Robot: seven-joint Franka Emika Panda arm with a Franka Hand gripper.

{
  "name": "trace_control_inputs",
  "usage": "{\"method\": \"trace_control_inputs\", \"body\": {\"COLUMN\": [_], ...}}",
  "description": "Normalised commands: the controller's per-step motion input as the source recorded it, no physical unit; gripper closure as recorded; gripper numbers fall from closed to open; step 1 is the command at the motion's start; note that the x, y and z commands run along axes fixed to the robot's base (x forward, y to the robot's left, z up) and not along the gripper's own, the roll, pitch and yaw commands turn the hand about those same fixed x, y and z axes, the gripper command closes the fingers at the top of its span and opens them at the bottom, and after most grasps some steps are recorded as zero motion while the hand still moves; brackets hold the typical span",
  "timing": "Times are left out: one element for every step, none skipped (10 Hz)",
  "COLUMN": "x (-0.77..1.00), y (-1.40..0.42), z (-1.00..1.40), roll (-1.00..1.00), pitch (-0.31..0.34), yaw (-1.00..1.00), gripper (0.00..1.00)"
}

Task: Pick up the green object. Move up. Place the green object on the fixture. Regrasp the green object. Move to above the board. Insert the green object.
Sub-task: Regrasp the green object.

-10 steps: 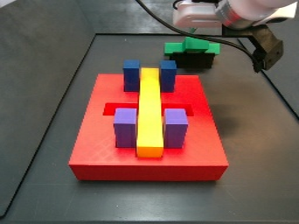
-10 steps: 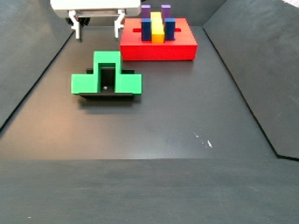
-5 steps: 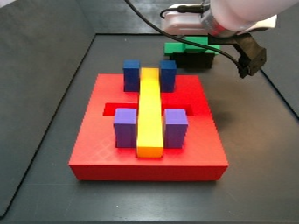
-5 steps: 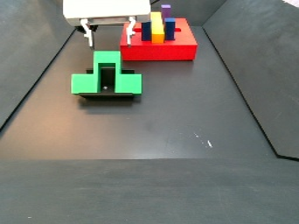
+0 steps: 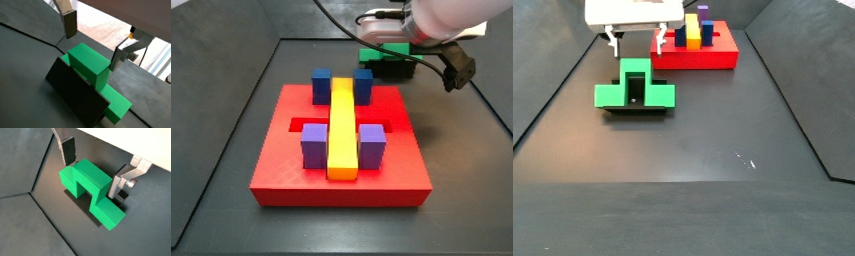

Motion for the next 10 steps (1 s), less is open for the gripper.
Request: {"method": "trace_control_inputs", "body": {"x": [0.29,0.33,0.27,0.17,0.07,0.03,0.0,0.0,0.0,0.0], "y": [0.05,0.1,0.13,0.12,0.15,0.21,0.16,0.07,0.06,0.03], "z": [-0.35,-0.32,-0.29,-0.23,-0.17,-0.09,0.0,0.0,0.0,0.0], "roll": [0.07,0.09,0.06,0.0,0.0,-0.09,-0.2,-0.13,-0.07,-0.03], "pitch": [0.0,0.0,0.0,0.0,0.0,0.0,0.0,0.0,0.0,0.0], "yaw": [0.11,0.13,0.11,0.04,0.0,0.0,-0.04,-0.01,0.0,0.0], "gripper": [0.0,0.0,0.0,0.0,0.0,0.0,0.0,0.0,0.0,0.0]}}
